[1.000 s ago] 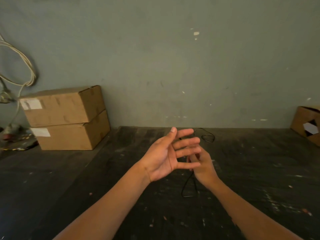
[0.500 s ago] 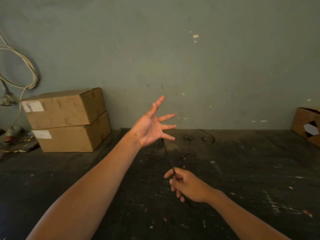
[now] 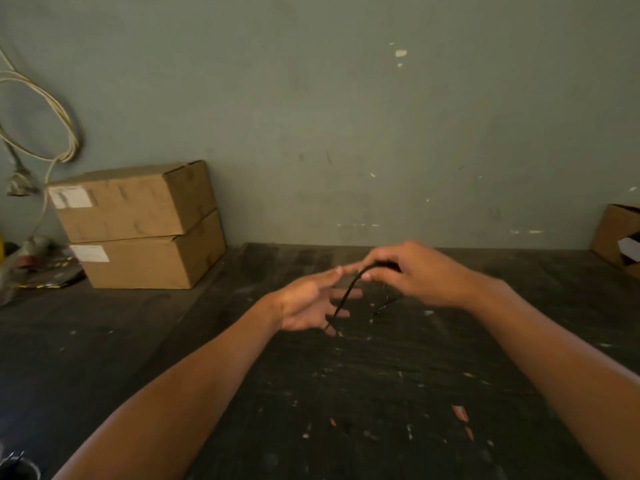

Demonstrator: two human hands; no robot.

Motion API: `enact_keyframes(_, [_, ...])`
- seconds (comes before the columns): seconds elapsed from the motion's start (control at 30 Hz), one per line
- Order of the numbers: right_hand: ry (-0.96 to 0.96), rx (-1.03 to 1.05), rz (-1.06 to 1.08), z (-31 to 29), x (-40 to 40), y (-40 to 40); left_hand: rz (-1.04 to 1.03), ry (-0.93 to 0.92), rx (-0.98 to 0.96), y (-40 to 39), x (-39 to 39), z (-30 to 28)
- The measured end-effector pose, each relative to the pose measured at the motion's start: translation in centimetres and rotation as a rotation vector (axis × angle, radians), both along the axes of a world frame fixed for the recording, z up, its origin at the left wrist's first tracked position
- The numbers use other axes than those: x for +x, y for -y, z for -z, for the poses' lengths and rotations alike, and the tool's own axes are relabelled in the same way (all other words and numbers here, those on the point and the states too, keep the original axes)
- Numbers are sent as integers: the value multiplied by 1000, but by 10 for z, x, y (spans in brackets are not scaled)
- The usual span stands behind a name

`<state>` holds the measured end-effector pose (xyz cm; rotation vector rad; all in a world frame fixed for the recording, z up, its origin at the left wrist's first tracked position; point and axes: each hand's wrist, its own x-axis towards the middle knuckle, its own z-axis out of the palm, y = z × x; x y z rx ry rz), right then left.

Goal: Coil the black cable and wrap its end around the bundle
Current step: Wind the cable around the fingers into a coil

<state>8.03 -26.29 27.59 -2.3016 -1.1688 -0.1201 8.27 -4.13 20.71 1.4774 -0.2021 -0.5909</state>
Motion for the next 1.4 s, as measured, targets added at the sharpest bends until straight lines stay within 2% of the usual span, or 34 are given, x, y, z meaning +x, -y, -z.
enact_keyframes(0.13, [40, 26, 27, -23, 22, 12, 280, -31, -33, 16, -15, 12])
enact_keyframes(0.33, [-35, 152, 23, -22, 38, 19, 428, -50, -239, 30, -28, 5])
enact_keyframes(0.67, [-221, 358, 78, 19, 51, 34, 507, -41, -448, 37, -41, -2])
enact_keyframes(0.83, [-402, 493, 178, 88, 41, 26, 476, 26, -513, 40, -33, -32])
enact_keyframes(0.93, [-527, 385, 206, 136, 22, 11, 366, 70, -494, 38, -20, -51])
enact_keyframes(1.1, [-584, 3, 34, 168, -15, -10, 136, 93, -479, 23, 2, -66])
enact_keyframes(1.27, [-640, -208, -99, 138, -37, -19, -112, 115, -454, 5, 19, -65])
enact_keyframes(1.4, [-396, -259, -212, 89, -54, -21, -224, 87, -397, -10, 24, -48])
